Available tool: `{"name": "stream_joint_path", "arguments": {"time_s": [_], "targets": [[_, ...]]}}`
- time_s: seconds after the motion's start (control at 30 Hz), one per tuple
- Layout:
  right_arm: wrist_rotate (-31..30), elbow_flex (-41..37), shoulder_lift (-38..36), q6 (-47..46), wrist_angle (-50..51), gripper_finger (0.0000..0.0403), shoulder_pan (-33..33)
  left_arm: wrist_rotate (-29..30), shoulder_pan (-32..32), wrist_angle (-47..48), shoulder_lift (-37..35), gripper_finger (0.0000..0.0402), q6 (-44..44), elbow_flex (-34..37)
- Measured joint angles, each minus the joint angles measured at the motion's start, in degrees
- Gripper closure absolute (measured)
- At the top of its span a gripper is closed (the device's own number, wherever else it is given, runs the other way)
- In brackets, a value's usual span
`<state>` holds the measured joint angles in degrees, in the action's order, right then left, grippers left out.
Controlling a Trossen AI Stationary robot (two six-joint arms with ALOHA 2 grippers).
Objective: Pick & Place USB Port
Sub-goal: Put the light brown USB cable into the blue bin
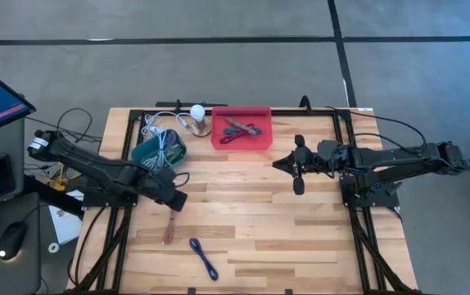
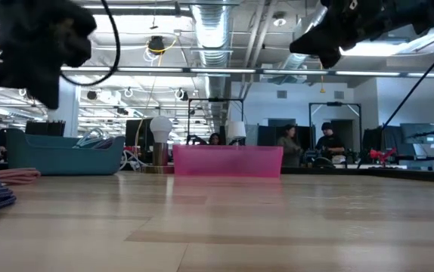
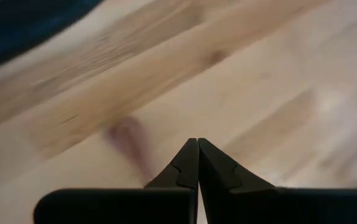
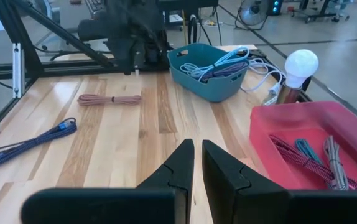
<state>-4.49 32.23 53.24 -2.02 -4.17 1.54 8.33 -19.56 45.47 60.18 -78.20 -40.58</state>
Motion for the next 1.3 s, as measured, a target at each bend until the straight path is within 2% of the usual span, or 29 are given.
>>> {"name": "stream_joint_path", "arguments": {"time_s": [0.2,0.43,0.87,1.07,1.3], "targets": [[0.00,0.04,0.50,0.00,0.90,0.0377,-0.02,-3.02,0.00,2.43,4.72,0.0398,-0.33,0.00],[0.00,0.04,0.50,-0.02,1.83,0.0377,-0.02,-2.58,0.01,2.44,6.62,0.0385,-0.22,0.84],[0.00,0.04,0.50,-0.02,2.67,0.0377,-0.02,-3.41,0.01,1.96,9.68,0.0302,-0.11,2.12],[0.00,0.04,0.50,-0.02,2.67,0.0377,-0.02,-1.13,0.01,1.52,9.72,0.0264,-0.09,2.12],[0.00,0.04,0.50,-0.02,3.24,0.0377,0.00,-0.48,0.01,-0.51,13.55,0.0245,-0.11,2.11]]}}
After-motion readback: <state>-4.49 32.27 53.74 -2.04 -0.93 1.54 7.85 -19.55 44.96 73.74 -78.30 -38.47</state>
